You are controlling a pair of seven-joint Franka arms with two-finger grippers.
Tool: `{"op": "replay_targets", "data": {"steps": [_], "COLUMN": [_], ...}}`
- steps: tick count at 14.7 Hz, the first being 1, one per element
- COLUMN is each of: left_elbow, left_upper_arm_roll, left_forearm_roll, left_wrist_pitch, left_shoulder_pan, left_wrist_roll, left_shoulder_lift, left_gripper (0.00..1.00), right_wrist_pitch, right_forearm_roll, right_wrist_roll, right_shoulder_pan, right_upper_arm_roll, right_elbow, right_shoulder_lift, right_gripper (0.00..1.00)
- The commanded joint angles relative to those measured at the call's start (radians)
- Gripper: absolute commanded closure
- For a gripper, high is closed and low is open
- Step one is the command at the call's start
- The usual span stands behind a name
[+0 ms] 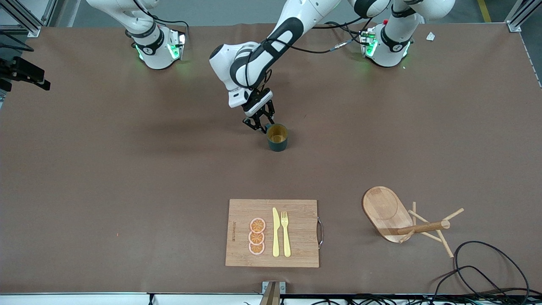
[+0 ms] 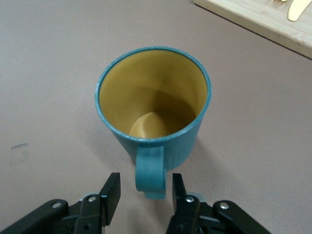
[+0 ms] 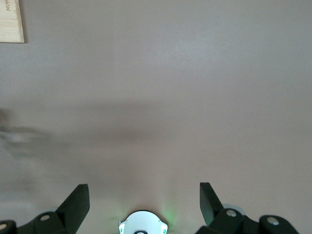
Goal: Pass cup and hang on rack
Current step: 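Lower the left gripper and close it on the mug handle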
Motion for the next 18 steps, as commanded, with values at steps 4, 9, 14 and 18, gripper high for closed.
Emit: {"op": "replay_targets", "data": {"steps": [4,9,14,18], "left_elbow": [0.021,0.015,0.013,0.015], "left_upper_arm_roll": [0.016,0.015,0.013,0.013], "left_forearm_roll": [0.026,0.056,0.069,0.069], "left_wrist_pitch": [-0.010,-0.015,-0.015,-0.016], "left_shoulder_pan": [-0.022,-0.023,-0.023,-0.022], "left_wrist_roll": [-0.017,-0.015,-0.009,-0.003], "left_shoulder_lift": [0.017,0.017,0.009,0.002], "left_gripper": [0.63,0.76,0.99,1.00], "right_wrist_pitch": [0.014,0.046,0.052,0.050], "right_forearm_roll": [0.016,0.021,0.050,0.018], "right_wrist_roll": [-0.005,-0.007,-0.008,-0.017], "right_shoulder_pan": [-0.005,-0.001,-0.005,-0.001], "right_upper_arm_roll": [0.004,0.005,0.002,0.007], "right_elbow": [-0.032,-0.029,-0.023,-0.021], "right_shoulder_lift": [-0.027,-0.027,-0.026,-0.026], "right_gripper": [0.00,0.00,0.00,0.00]}}
